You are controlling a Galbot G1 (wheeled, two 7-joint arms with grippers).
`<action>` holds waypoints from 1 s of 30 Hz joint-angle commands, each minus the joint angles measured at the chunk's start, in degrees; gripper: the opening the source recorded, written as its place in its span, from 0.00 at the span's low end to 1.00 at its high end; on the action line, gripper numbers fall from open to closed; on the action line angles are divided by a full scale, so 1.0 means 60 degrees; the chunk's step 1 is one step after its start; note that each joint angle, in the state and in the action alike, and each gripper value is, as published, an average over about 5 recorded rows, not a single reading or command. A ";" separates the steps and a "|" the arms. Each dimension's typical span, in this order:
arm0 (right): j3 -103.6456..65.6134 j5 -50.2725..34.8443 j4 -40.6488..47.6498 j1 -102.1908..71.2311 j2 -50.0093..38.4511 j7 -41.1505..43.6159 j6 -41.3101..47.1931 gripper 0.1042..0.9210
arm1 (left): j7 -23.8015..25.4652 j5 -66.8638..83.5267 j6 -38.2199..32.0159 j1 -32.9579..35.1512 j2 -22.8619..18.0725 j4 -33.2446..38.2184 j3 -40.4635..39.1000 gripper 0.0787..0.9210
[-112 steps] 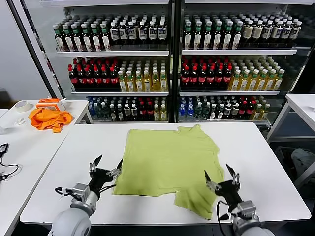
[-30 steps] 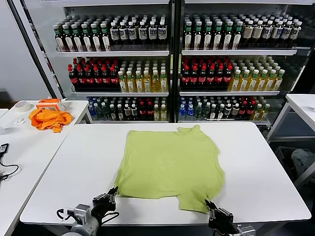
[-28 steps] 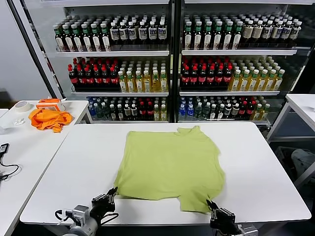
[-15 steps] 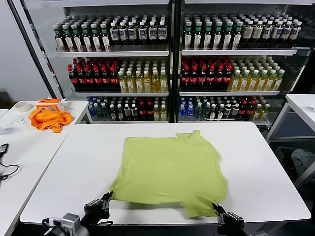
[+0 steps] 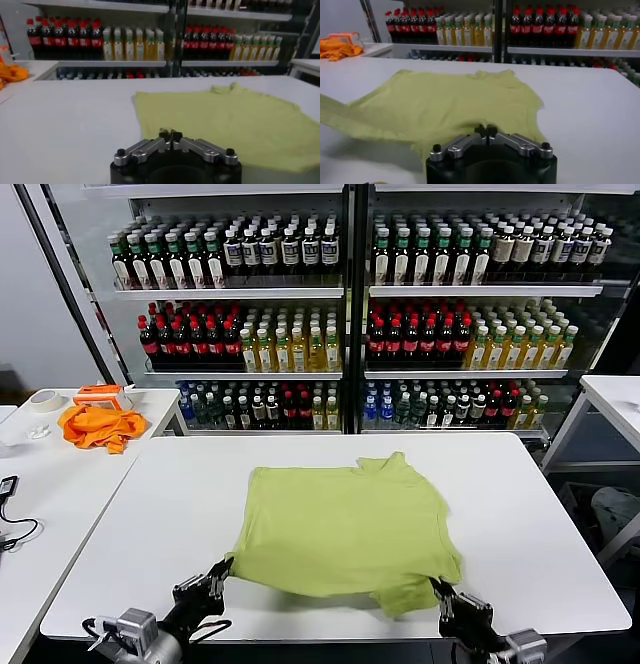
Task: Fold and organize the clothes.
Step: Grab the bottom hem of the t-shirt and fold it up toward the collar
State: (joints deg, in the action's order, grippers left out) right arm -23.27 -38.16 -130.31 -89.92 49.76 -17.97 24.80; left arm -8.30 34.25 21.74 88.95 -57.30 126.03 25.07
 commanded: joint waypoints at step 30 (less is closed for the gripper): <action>0.1337 -0.0306 0.2888 0.3167 0.0535 -0.0127 0.0767 0.15 | 0.1082 -0.1215 0.0096 -0.4355 -0.0361 -0.5003 -0.1566 0.13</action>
State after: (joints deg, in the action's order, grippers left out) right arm -15.62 -40.03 -115.02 -72.68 52.63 -18.72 28.68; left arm -2.53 30.16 21.22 65.52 -59.47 101.29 16.35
